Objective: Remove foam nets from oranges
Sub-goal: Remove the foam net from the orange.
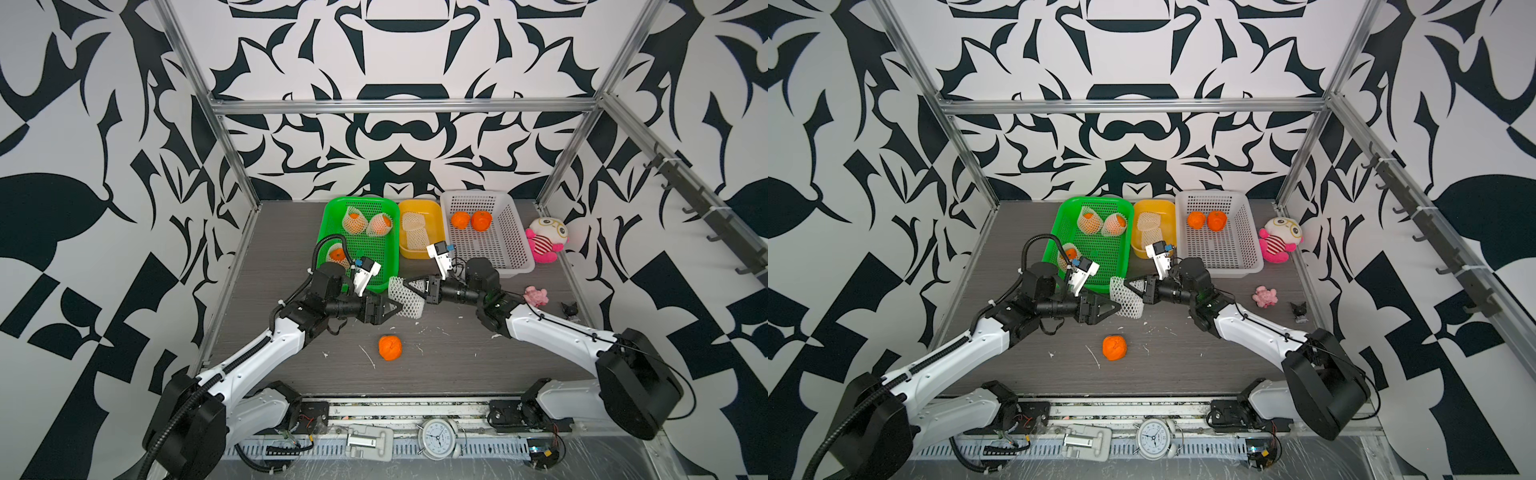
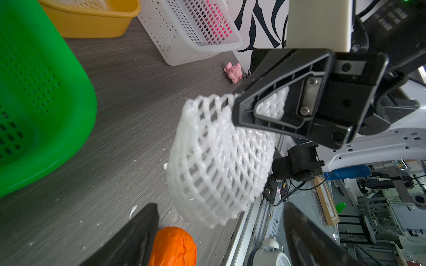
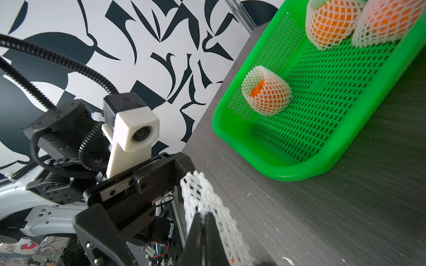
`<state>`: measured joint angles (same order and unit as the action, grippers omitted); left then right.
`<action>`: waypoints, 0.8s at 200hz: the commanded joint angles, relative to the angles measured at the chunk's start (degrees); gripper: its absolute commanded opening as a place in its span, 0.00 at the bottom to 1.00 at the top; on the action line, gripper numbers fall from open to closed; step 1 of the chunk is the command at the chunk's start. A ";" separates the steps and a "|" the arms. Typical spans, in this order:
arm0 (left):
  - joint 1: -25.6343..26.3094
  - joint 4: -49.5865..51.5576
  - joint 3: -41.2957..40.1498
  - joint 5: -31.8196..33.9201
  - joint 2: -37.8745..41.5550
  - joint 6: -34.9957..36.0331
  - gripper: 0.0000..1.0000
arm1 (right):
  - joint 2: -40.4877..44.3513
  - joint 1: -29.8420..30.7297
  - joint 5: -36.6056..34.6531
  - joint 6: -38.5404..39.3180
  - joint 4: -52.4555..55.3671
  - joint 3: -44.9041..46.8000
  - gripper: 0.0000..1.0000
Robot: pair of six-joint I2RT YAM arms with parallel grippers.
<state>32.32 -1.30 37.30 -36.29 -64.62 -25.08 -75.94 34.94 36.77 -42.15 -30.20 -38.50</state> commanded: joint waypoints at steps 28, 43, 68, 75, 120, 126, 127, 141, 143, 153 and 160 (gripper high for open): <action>0.19 -2.22 3.64 -2.67 -3.41 -2.10 0.73 | 0.42 -0.66 1.37 -1.09 -0.79 -3.37 0.00; 0.13 -1.52 4.09 -3.17 -4.15 -2.49 0.65 | 0.10 -0.71 1.55 -1.09 -0.48 -3.73 0.00; 0.12 1.25 4.93 -3.19 -4.39 -2.52 0.53 | -0.13 -1.15 1.64 -0.75 0.35 -3.99 0.00; 0.17 1.99 5.04 -3.01 -4.30 -2.59 0.49 | -0.02 -1.30 1.50 -0.59 0.67 -4.01 0.00; 0.16 3.06 5.79 -3.42 -4.26 -5.20 0.34 | -0.19 -1.83 0.83 0.87 4.06 -5.21 0.07; 0.13 3.25 6.08 -3.47 -4.41 -5.85 0.33 | -0.19 -1.93 0.80 1.06 4.71 -5.47 0.11; 0.12 3.24 6.10 -3.50 -4.48 -5.94 0.33 | -0.18 -1.96 0.82 1.12 4.84 -5.50 0.12; 0.12 3.28 6.55 -3.65 -4.94 -7.85 0.33 | 0.04 -2.45 0.93 1.73 6.56 -6.12 0.25; 0.12 3.25 6.62 -3.69 -5.02 -8.11 0.33 | 0.15 -2.49 0.93 1.77 6.80 -6.27 0.26; 0.19 2.77 6.80 -3.86 -5.40 -9.46 0.31 | 0.53 -3.00 0.80 2.20 8.06 -6.45 0.35; 0.14 2.33 6.87 -3.98 -5.68 -10.54 0.31 | 0.93 -3.48 0.46 2.58 9.09 -6.58 0.41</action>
<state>32.34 1.54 42.30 -38.89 -69.23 -31.75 -76.25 32.58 37.45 -41.91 -23.33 -42.15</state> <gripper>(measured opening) 0.318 0.329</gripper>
